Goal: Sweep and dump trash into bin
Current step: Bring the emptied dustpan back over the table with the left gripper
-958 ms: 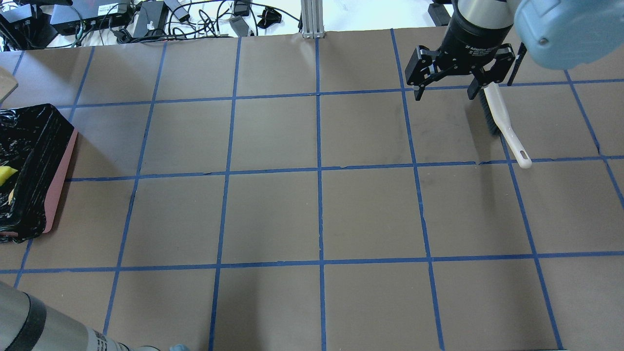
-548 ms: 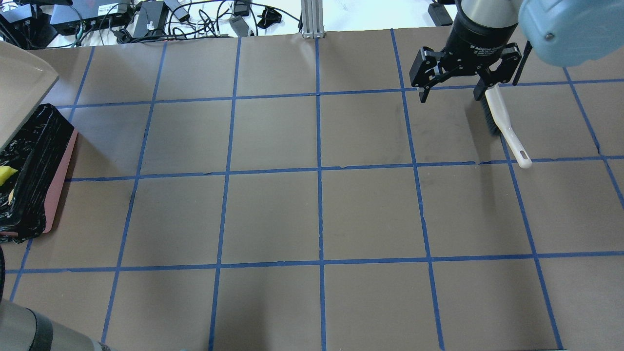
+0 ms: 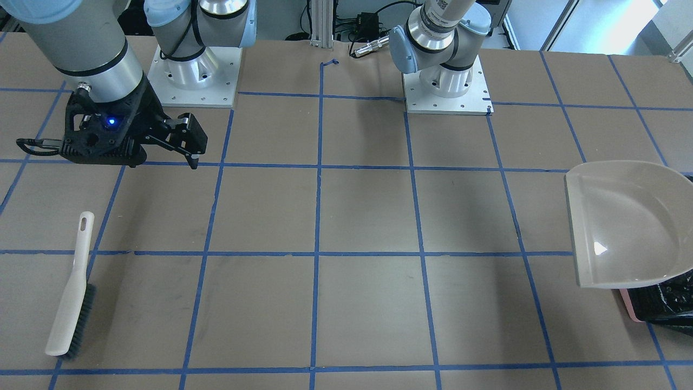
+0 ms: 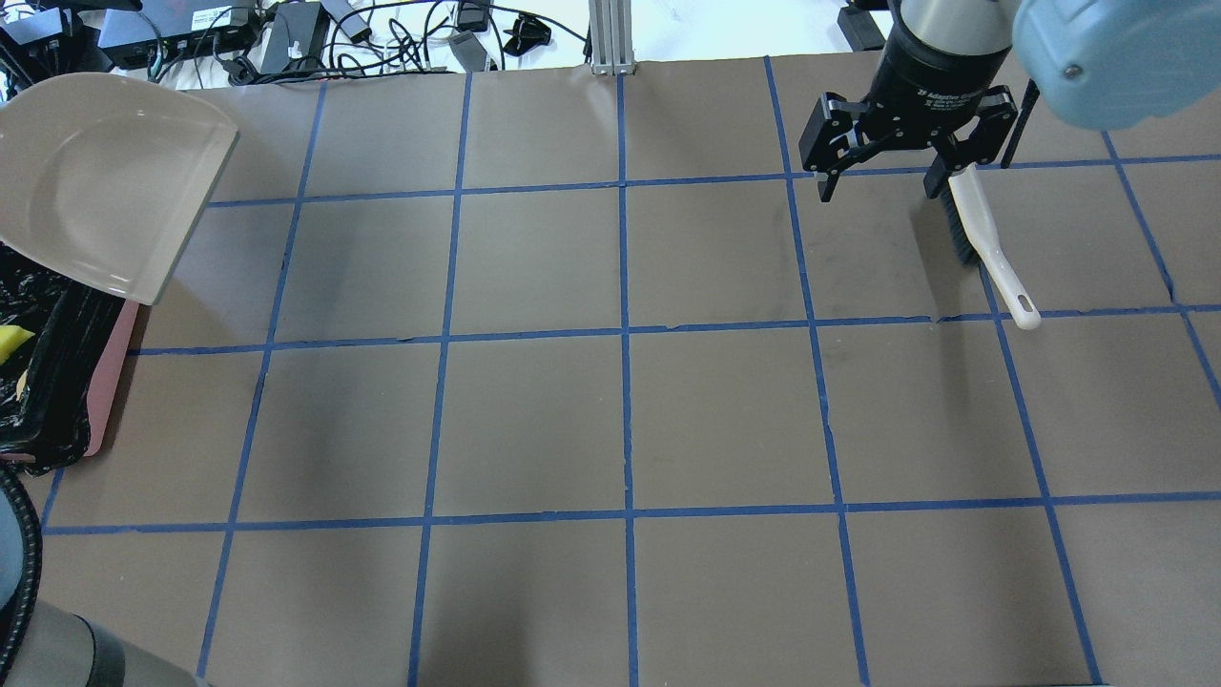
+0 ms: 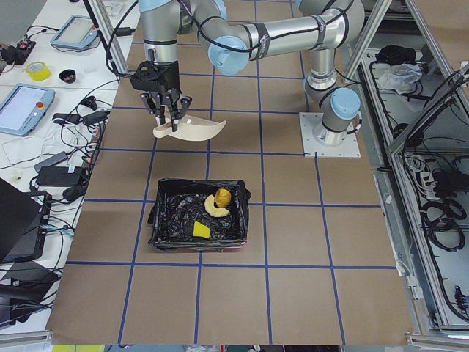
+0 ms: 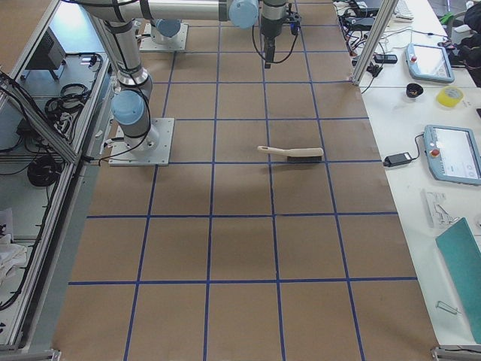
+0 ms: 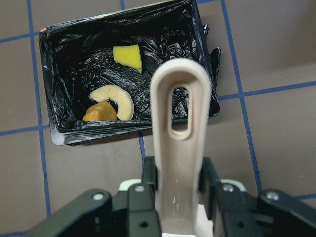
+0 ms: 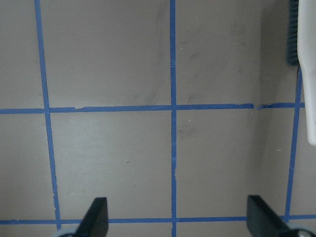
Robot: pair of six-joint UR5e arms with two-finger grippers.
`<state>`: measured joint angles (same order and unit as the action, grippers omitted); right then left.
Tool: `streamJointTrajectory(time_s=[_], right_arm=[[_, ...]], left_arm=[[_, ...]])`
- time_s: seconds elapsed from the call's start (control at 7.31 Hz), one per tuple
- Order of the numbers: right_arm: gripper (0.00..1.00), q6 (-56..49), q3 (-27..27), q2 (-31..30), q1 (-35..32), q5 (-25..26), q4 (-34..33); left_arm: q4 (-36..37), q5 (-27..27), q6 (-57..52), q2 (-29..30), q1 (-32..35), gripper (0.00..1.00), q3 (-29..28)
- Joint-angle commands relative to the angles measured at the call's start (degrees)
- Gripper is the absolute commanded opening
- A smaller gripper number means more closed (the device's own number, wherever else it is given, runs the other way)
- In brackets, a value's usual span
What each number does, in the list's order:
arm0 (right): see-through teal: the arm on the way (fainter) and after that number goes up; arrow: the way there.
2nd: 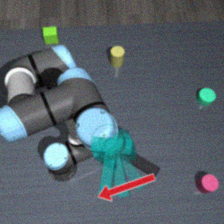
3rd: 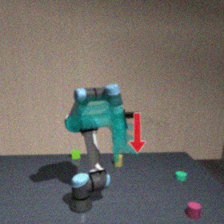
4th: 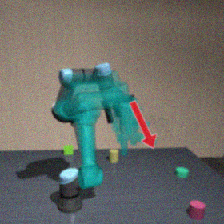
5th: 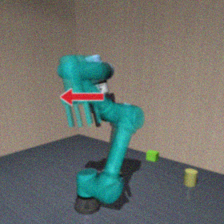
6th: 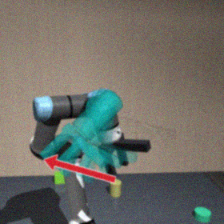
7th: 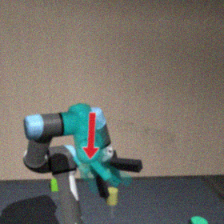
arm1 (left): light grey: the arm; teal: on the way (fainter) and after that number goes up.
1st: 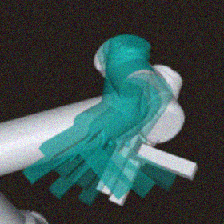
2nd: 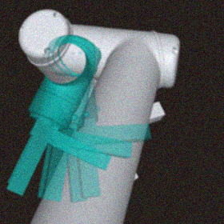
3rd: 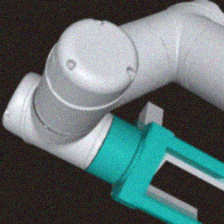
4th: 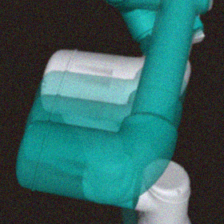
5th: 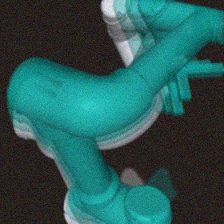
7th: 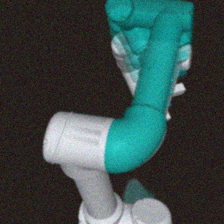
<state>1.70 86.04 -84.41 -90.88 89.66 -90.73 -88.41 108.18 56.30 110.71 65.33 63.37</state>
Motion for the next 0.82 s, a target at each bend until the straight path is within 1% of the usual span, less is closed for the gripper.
streamJointTrajectory(time_s=[0.0, 0.27, 0.68], right_arm=[[1.0, -0.03, 0.44, 0.03, 0.0, -0.1, 0.03], [1.0, 0.15, 0.53, -0.15, 0.0, -0.1, -0.06], [1.0, 0.59, 0.62, -0.32, -0.09, -0.1, 0.03]], left_arm=[[-0.71, -1.74, 9.92, 1.78, 1.81, 0.0, 2.19], [-0.71, -3.32, 16.79, 5.02, 4.18, 0.0, 2.73], [-0.1, -3.59, 21.64, 8.28, 6.64, 0.0, 2.38]])
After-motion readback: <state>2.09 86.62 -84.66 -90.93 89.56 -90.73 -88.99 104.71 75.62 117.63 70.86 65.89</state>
